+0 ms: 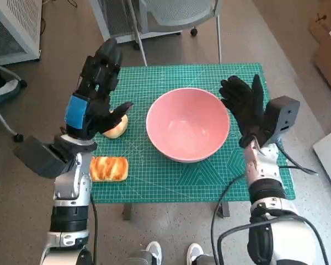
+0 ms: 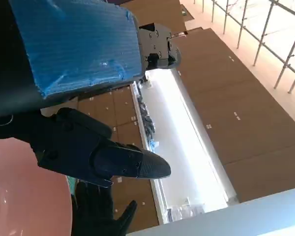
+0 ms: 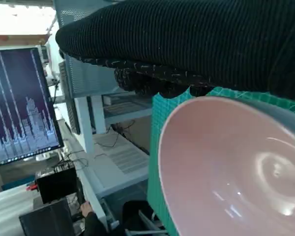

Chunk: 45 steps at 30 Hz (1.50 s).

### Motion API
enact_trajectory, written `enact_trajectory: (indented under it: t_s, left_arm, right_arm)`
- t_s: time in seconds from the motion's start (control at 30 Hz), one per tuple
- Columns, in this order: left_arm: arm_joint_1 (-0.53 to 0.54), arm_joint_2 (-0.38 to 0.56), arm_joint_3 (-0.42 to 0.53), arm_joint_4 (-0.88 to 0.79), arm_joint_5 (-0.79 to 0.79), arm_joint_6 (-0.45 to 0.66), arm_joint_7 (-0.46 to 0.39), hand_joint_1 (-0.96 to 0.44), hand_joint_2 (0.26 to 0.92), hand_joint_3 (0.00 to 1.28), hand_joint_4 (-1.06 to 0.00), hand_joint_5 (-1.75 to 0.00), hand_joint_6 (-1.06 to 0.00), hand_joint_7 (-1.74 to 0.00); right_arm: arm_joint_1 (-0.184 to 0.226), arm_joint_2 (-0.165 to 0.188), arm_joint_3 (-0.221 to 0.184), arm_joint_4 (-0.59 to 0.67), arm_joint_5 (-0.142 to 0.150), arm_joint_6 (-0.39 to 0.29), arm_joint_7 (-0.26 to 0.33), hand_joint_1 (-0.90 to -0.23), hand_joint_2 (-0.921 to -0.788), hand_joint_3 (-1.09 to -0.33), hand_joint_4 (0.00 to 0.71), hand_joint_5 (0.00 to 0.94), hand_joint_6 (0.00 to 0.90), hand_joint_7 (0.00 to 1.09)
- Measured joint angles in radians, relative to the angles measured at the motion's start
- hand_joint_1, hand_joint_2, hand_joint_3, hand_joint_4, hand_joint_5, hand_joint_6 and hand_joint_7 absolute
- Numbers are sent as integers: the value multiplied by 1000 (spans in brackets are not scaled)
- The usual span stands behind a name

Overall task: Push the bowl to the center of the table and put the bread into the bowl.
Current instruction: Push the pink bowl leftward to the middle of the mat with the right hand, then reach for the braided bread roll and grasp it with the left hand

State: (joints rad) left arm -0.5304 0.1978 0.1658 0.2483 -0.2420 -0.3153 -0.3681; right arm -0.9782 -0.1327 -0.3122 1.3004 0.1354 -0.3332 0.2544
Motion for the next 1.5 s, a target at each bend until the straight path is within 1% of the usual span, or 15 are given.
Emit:
enact_trajectory:
  t_s: [0.33, 0.63, 1.1, 1.2, 1.33, 1.5]
  left_arm:
    - [5, 0, -1, -8, 0, 0, 9, -489, 921, 155, -23, -5, 1, -378]
    - [7, 0, -2, -18, 0, 0, 9, -494, 921, 155, -26, -6, 1, -378]
    - [33, -2, -3, -26, -1, 0, 9, -496, 920, 154, -25, -4, 1, -379]
    - [40, -2, -3, -28, -1, 0, 9, -495, 921, 154, -25, -4, 1, -380]
    - [49, -3, -3, -34, -1, 0, 10, -494, 921, 154, -26, -4, 1, -380]
    - [57, -4, -2, -47, -2, 0, 17, -496, 921, 153, -26, -4, 1, -383]
  right_arm:
    - [-24, 8, 15, -4, -6, -2, -5, -534, -921, -781, 196, 0, 274, 0]
    - [-26, 18, 32, -5, -21, -4, -9, -539, -921, -776, 191, 0, 274, 1]
    - [-27, 18, 52, -5, -25, -3, -20, -549, -921, -779, 194, 2, 273, 0]
    - [-27, 14, 53, -8, -24, -4, -17, -551, -921, -775, 197, 3, 270, 0]
    - [-27, -1, 52, -20, -22, -10, -3, -559, -921, -765, 201, 4, 264, 0]
    - [-29, -33, 38, -60, -11, -81, 36, -569, -921, -749, 201, 3, 253, 0]
